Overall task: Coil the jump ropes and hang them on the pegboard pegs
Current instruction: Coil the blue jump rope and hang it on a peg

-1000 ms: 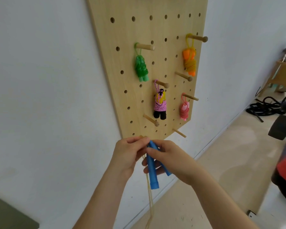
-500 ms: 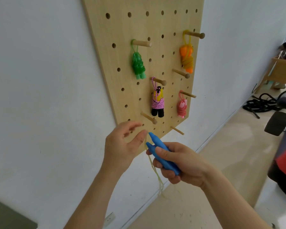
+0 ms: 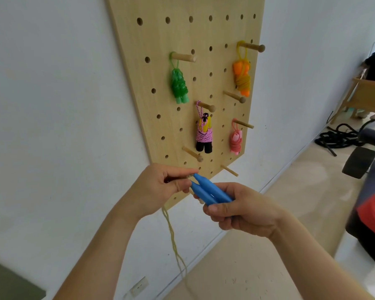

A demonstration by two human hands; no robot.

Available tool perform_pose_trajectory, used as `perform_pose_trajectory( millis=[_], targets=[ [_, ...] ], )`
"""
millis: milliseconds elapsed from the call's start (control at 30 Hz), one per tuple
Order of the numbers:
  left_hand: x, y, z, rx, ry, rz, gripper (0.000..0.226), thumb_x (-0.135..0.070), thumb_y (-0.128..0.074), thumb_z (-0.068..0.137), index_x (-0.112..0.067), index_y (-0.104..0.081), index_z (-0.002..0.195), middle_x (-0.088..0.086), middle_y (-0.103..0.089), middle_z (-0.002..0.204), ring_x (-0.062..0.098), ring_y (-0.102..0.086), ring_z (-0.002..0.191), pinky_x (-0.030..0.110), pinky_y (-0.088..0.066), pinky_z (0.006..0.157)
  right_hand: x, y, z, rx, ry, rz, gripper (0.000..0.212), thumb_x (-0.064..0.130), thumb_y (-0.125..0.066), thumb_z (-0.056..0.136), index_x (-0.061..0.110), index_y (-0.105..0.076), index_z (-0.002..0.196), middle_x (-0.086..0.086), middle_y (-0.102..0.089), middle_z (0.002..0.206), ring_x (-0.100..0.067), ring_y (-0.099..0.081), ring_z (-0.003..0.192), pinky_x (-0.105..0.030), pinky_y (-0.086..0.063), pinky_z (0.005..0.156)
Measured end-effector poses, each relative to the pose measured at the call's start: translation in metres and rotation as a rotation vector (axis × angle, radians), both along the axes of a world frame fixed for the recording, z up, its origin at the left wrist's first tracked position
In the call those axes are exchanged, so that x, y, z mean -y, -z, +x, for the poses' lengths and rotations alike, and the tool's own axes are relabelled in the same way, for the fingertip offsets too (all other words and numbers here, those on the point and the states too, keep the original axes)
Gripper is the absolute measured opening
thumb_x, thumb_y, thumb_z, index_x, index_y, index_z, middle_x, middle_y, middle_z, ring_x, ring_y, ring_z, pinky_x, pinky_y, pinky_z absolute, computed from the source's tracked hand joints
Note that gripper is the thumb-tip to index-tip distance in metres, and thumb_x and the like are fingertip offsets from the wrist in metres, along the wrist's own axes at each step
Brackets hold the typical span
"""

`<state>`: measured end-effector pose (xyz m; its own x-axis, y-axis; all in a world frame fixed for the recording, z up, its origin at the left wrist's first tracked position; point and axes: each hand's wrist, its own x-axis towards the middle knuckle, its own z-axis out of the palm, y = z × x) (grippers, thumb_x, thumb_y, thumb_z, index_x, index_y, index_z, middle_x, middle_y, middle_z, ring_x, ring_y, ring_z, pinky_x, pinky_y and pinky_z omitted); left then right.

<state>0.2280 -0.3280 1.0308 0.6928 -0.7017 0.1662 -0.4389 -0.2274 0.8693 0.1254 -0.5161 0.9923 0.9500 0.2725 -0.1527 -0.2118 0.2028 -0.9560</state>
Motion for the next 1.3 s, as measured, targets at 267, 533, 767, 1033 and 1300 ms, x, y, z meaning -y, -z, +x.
perform_pose_trajectory(
  millis=[267, 533, 767, 1033, 1300],
  targets=[
    [-0.004, 0.0, 0.001, -0.226, 0.04, -0.225, 0.014, -0.026, -0.078, 0.07, -0.024, -0.079, 0.084, 0.004, -0.067, 0.061, 0.009, -0.046, 0.049, 0.017, -0.035, 0.047, 0.002, -0.011, -0.004, -0.005, -0.136, 0.044, 0.024, 0.024, -0.055, 0.094, 0.008, -0.061, 0.111, -0.005, -0.044, 0.066, -0.006, -0.036, 0.042, -0.014, -0.027, 0.035],
    [0.035, 0.036, -0.025, -0.096, -0.233, -0.154, 0.023, -0.018, -0.046, 0.1, -0.014, -0.064, 0.087, -0.013, -0.047, 0.058, 0.004, -0.039, 0.049, 0.019, -0.032, 0.051, -0.021, -0.008, 0.004, -0.028, 0.303, 0.074, 0.018, 0.007, -0.064, 0.089, 0.007, -0.054, 0.103, 0.001, -0.037, 0.059, -0.007, -0.025, 0.043, -0.016, -0.023, 0.036],
    [0.037, 0.02, -0.036, 0.965, -0.103, 0.714, 0.024, 0.002, -0.066, 0.063, -0.011, -0.061, 0.083, 0.001, -0.053, 0.073, 0.013, -0.034, 0.058, 0.024, -0.029, 0.051, -0.032, 0.001, 0.013, 0.072, 0.641, -0.843, 0.036, 0.012, -0.065, 0.082, 0.028, -0.042, 0.105, 0.0, -0.055, 0.081, -0.017, -0.053, 0.057, -0.028, -0.044, 0.049],
    [0.023, 0.016, -0.039, 0.946, 0.137, 0.379, 0.039, 0.013, -0.058, 0.055, -0.017, -0.049, 0.078, -0.007, -0.049, 0.064, 0.011, -0.041, 0.058, 0.015, -0.036, 0.05, -0.03, -0.002, 0.011, 0.349, 0.513, -1.186, 0.041, 0.03, -0.071, 0.082, 0.02, -0.035, 0.1, 0.008, -0.052, 0.068, -0.018, -0.055, 0.064, -0.03, -0.044, 0.058],
    [0.017, -0.02, -0.031, 0.614, 0.127, 0.313, 0.031, -0.014, -0.062, 0.085, -0.028, -0.037, 0.096, -0.005, -0.065, 0.074, 0.01, -0.056, 0.068, 0.023, -0.046, 0.061, -0.039, -0.003, 0.012, 0.551, 0.348, -1.321, 0.017, 0.03, -0.049, 0.094, 0.025, -0.032, 0.092, 0.005, -0.046, 0.061, -0.021, -0.052, 0.059, -0.034, -0.043, 0.055]
  ],
)
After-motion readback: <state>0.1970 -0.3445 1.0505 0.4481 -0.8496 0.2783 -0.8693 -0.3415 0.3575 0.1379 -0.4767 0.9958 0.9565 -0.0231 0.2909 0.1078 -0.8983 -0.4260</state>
